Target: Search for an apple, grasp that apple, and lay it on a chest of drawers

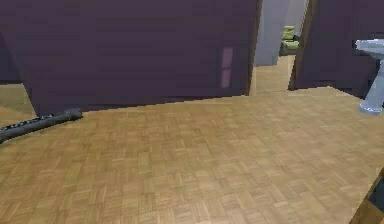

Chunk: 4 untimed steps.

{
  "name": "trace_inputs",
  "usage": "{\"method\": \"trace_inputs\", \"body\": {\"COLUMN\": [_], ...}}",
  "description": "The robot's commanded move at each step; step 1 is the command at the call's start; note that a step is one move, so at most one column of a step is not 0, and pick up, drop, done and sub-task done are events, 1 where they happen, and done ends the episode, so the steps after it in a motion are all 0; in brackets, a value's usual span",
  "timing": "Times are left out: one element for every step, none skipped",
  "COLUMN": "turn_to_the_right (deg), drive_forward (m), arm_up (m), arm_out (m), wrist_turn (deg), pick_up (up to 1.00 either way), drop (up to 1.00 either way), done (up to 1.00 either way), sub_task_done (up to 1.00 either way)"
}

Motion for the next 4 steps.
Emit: {"method": "trace_inputs", "body": {"turn_to_the_right": [-6.0, 0.0, 33.0, 0.0], "drive_forward": [0.00, 0.55, 0.00, 0.55], "arm_up": [0.00, 0.00, 0.00, 0.00], "arm_out": [0.00, 0.00, 0.00, 0.00], "wrist_turn": [0.0, 0.0, 0.0, 0.0], "pick_up": [0.00, 0.00, 0.00, 0.00], "drop": [0.00, 0.00, 0.00, 0.00], "done": [0.00, 0.00, 0.00, 0.00], "sub_task_done": [0.00, 0.00, 0.00, 0.00]}}
